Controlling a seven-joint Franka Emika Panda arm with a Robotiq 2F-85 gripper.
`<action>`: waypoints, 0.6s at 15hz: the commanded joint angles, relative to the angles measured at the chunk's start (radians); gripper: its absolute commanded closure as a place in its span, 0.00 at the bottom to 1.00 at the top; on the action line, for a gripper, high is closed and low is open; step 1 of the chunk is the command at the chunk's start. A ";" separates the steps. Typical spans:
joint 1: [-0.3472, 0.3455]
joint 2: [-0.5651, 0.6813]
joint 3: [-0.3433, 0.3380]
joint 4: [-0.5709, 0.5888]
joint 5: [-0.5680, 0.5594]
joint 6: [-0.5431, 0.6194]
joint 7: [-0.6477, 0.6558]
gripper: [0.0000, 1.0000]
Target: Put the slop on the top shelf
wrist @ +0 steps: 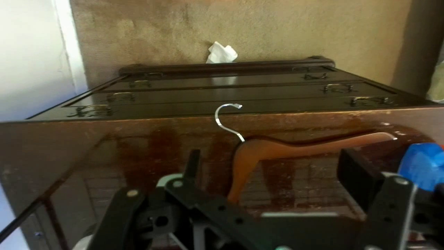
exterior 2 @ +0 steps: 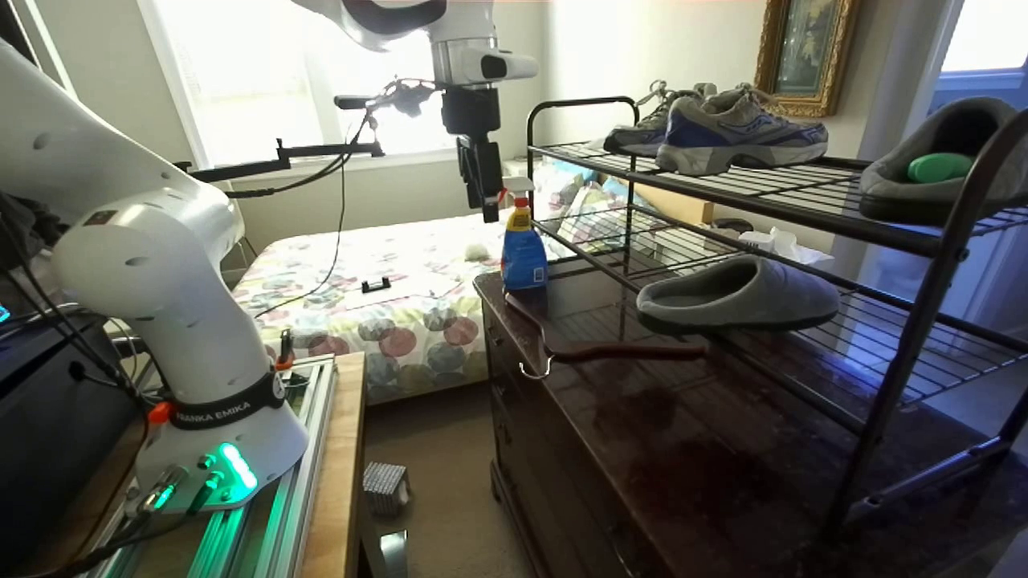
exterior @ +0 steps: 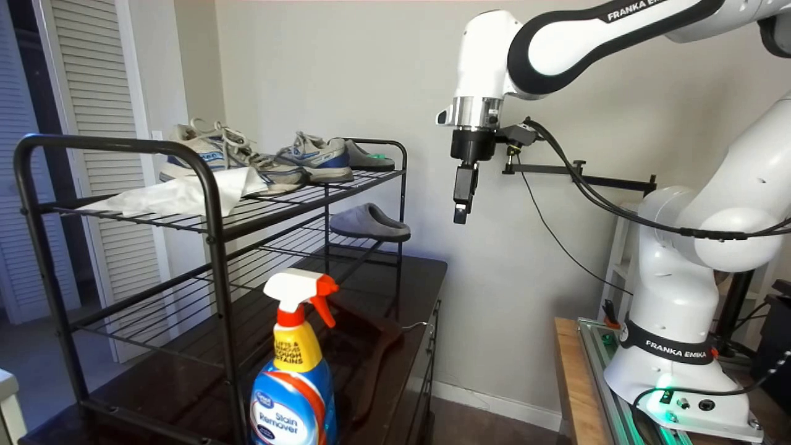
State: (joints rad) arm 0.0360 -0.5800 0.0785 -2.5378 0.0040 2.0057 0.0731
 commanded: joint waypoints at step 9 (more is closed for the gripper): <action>-0.132 0.065 -0.048 0.017 -0.189 0.036 0.034 0.00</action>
State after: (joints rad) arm -0.1100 -0.5156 0.0434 -2.5229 -0.1783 2.0452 0.1009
